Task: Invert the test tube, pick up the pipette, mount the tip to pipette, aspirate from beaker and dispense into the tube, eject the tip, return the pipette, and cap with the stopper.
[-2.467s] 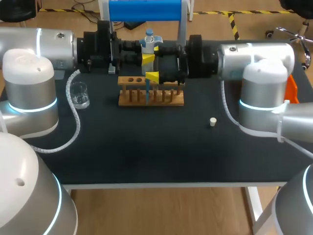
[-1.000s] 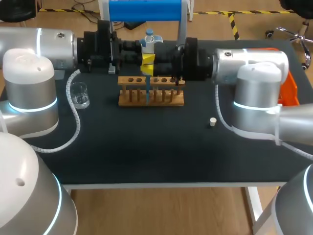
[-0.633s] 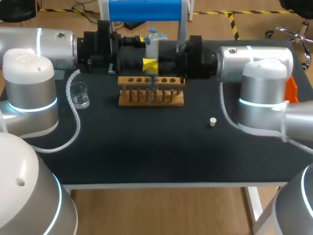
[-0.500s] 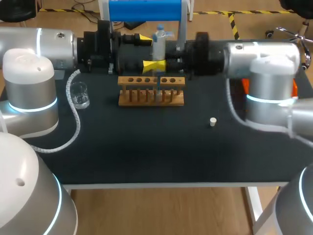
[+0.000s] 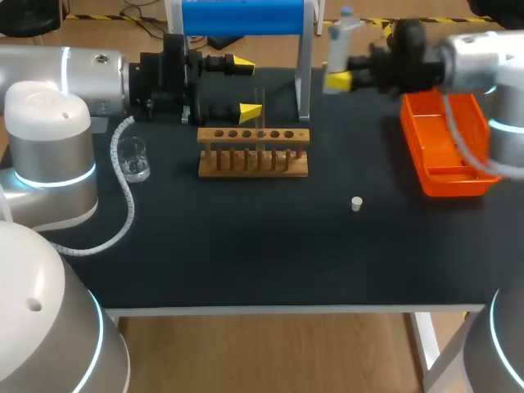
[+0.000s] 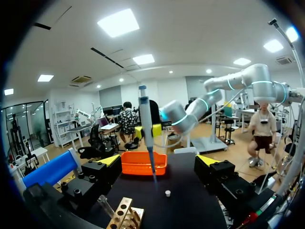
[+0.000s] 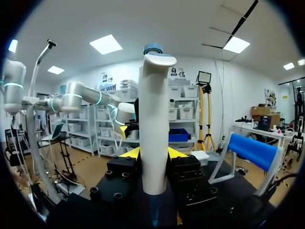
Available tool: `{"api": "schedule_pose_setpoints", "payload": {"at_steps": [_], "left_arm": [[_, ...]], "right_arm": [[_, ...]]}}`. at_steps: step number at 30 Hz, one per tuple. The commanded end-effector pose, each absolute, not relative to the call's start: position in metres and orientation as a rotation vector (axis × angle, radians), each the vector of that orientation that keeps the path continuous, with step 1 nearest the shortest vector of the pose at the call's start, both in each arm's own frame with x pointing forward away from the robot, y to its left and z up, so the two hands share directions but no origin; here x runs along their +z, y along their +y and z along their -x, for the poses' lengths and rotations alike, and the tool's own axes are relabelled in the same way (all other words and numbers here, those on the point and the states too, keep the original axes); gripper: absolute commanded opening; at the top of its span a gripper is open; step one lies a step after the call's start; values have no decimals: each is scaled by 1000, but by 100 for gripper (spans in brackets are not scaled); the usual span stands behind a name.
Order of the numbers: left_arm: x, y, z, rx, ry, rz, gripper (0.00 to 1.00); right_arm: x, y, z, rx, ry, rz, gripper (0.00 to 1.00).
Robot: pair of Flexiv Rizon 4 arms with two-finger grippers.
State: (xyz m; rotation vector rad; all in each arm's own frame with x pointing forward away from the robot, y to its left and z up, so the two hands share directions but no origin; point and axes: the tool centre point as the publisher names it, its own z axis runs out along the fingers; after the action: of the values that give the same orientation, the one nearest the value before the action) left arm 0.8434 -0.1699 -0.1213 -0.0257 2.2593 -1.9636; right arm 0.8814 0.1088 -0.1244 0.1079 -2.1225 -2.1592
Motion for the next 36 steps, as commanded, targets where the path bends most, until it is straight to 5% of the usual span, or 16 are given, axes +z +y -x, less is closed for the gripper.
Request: {"api": "schedule_pose_setpoints", "payload": {"at_steps": [1, 36], "left_arm": [[-122, -169, -843, -1966, 2257, 23, 100], [-122, -169, -843, -1966, 2257, 23, 100]], "right_arm": [[-118, 29, -890, -2135, -2124, -157, 0], [-162, -145, -911, -2127, -2188, -89, 0]]}}
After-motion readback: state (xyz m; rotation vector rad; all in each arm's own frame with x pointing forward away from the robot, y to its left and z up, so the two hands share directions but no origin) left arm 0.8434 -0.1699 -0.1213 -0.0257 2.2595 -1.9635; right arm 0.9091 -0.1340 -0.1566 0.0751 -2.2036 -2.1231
